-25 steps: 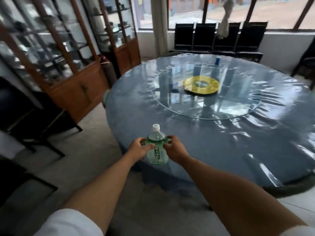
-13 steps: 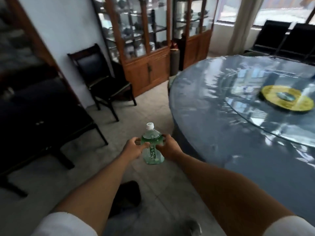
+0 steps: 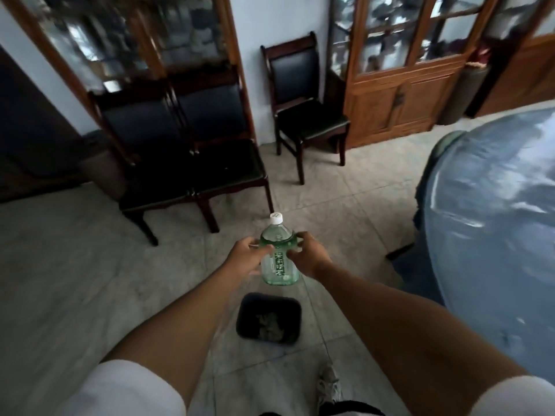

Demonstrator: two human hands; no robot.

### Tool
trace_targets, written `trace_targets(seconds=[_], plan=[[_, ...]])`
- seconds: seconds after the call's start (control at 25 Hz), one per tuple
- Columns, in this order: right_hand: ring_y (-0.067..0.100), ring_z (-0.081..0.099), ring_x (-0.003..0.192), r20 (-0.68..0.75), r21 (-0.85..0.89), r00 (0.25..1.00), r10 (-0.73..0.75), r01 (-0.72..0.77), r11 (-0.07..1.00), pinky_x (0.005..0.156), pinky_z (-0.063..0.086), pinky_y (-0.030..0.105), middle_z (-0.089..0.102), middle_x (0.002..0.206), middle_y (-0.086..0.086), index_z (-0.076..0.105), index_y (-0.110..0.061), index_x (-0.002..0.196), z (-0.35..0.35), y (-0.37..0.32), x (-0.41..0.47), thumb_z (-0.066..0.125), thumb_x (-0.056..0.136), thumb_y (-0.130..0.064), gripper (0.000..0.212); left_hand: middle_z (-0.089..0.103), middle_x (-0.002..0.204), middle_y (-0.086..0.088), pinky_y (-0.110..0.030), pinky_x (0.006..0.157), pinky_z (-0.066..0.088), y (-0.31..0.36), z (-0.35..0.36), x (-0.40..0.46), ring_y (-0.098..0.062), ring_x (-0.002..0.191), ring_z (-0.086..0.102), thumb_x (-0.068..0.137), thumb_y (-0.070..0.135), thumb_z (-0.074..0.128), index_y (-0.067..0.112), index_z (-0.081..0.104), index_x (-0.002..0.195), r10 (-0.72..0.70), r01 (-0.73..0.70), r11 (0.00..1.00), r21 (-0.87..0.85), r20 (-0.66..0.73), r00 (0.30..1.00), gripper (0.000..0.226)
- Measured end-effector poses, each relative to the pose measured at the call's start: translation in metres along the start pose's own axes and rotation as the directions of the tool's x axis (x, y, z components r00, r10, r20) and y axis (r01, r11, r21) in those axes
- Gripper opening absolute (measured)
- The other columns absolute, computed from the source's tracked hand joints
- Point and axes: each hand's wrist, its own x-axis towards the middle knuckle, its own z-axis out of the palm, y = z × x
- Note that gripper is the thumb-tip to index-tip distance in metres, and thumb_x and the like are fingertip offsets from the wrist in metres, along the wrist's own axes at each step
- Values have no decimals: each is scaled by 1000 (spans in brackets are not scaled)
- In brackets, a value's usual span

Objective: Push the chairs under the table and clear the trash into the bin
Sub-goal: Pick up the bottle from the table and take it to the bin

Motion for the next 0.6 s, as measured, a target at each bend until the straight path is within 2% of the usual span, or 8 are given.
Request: trace_targets(seconds=[0.08,0.16,0.32,0.4,0.52,0.6], plan=[[32,61,121,46,5,999,-3,2,1000,102,51,42,62,135,13,42,-13,145,5,-6,19,68,89,-25,63,70,114,-12,-43,81,59,1,-6,11,-27,95,71,88,26,77,16,58,104,-48,48,999,8,-25,999,27],[33,62,119,104,-9,995,-6,7,1000,101,52,45,63,134,15,43,-12,144,15,-8,35,69,88,-23,62,70,113,-11,-46,85,59,-2,-13,17,-30,99,70,90,29,74,16,57,104,-83,85,996,20,-56,995,25],[33,61,120,173,-24,985,20,-16,1000,103,50,46,63,132,16,44,-11,143,43,-10,57,71,87,-22,63,68,112,-11,-46,84,59,-24,-27,33,-30,99,68,94,30,68,13,58,110,-156,155,988,-16,-95,983,26],[33,61,120,211,-56,976,53,-42,998,103,50,45,64,132,14,44,-13,143,61,-9,63,70,87,-24,62,69,108,-11,-49,88,58,-38,-36,42,-28,94,69,94,31,67,12,58,111,-200,198,980,-32,-80,977,27],[33,61,120,215,-84,970,110,-94,992,103,51,46,64,133,13,44,-15,142,86,-7,70,68,87,-25,60,69,106,-11,-50,91,57,-54,-49,57,-29,97,68,93,30,68,11,59,108,-248,245,968,-45,-51,967,26],[33,61,121,196,-78,967,163,-150,986,102,51,43,64,133,13,44,-14,142,106,-11,74,67,88,-23,60,67,98,-9,-46,89,57,-66,-63,70,-25,91,66,94,28,68,9,59,107,-289,288,957,-47,-31,957,24]])
